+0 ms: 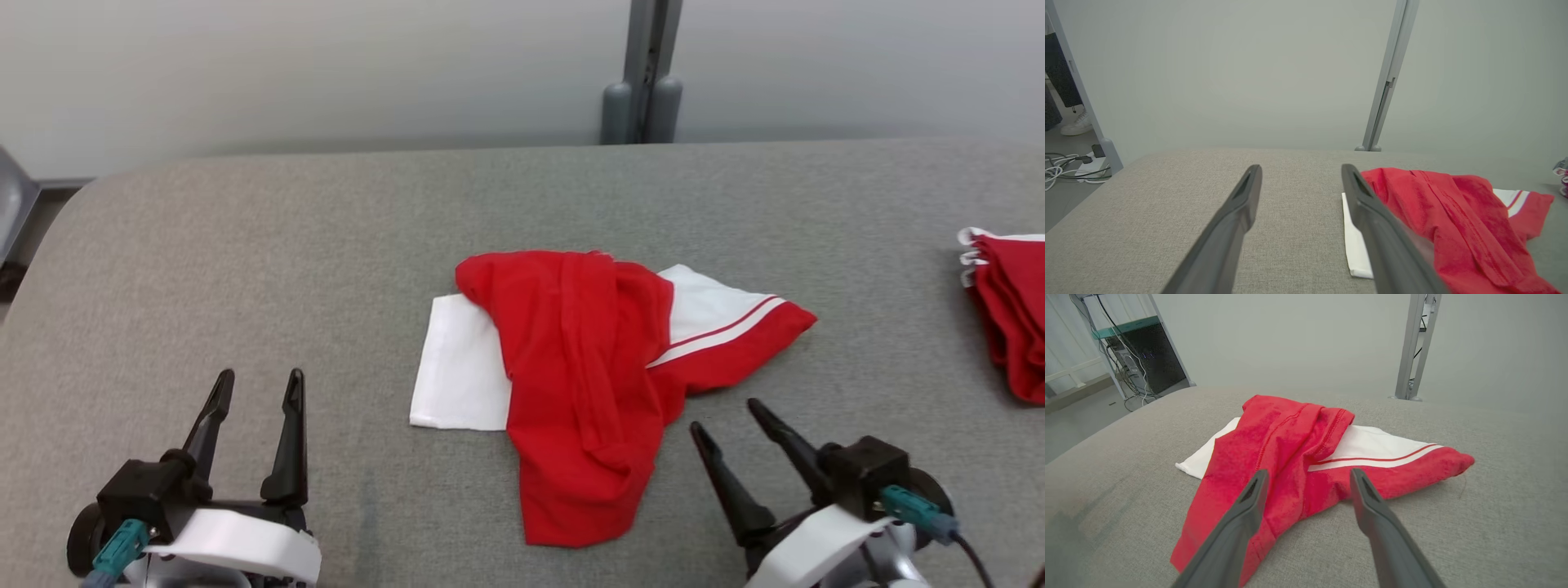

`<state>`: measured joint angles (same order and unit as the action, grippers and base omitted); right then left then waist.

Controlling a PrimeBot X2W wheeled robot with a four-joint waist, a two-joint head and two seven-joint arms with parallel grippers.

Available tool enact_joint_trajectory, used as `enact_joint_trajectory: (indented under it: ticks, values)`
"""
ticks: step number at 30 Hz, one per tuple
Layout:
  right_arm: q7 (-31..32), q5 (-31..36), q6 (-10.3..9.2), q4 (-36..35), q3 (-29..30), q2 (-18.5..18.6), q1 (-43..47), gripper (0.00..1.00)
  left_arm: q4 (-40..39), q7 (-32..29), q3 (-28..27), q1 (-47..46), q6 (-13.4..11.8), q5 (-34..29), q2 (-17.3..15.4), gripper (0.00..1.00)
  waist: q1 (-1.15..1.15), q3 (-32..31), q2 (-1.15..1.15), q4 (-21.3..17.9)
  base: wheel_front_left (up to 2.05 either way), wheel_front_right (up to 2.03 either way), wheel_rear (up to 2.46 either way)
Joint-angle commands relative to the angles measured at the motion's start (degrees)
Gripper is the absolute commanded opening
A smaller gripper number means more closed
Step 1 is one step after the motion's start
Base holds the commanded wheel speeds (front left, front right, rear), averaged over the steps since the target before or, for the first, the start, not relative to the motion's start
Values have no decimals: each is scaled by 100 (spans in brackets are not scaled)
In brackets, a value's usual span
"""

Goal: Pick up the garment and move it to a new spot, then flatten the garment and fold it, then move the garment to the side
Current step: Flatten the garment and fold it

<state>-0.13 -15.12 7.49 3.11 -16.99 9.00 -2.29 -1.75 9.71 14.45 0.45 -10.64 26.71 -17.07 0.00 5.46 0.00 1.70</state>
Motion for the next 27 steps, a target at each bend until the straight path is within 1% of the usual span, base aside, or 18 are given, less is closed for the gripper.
enact_joint_trajectory:
  ticks: [1, 7, 8, 10, 12, 13, 14, 15, 18, 20, 22, 27]
  values:
    - [-18, -84, 1, 127, -166, 56, -146, 100, 44, 55, 13, -154, 28, -45, 19, 100, 0, 222, 0, 212, 0, 0, 0]
    - [81, -342, 1, 640, -913, 221, -492, 100, 258, 200, 82, -420, 114, -32, 119, 100, 0, 484, 0, 441, 0, 0, 0]
    - [81, -342, 1, 640, -913, 221, -492, 100, 258, 200, 82, -420, 114, -32, 119, 100, 0, 484, 0, 441, 0, 0, 0]
    - [191, -423, 1, 796, -1130, 296, -569, 100, 351, 237, 94, -479, 145, -17, 150, 100, 0, 533, 0, 488, 0, 0, 0]
    - [215, -519, 1, 889, -1221, 372, -647, 100, 426, 276, 96, -549, 165, -8, 177, 100, 0, 576, 0, 515, 0, 0, 0]
    - [202, -553, 1, 921, -1247, 397, -671, 55, 454, 297, 93, -579, 176, -5, 187, 100, 0, 598, 0, 520, 0, 0, 0]
    - [174, -582, 1, 938, -1257, 419, -689, 25, 486, 314, 88, -608, 190, -6, 198, 100, 0, 615, 0, 522, 0, 0, 0]
    - [135, -625, 1, 927, -1249, 433, -695, 0, 507, 335, 81, -616, 198, 0, 202, 100, 0, 630, 0, 517, 0, 0, 0]
    - [-38, -681, 1, 817, -1120, 493, -745, 0, 575, 376, 54, -648, 201, 6, 203, 100, 0, 669, 0, 468, 0, 0, 0]
    - [-202, -671, 1, 702, -923, 502, -746, 0, 608, 399, 33, -685, 210, 6, 192, 100, 0, 689, 0, 418, 0, 0, 0]
    - [-334, -633, 1, 574, -644, 475, -686, 0, 631, 412, 12, -707, 222, 7, 178, 100, 0, 699, 0, 362, 0, 0, 0]
    - [-522, -483, 1, 306, 346, 331, -465, 0, 664, 444, -30, -740, 234, 1, 134, 100, 0, 713, 0, 220, 0, 0, 0]
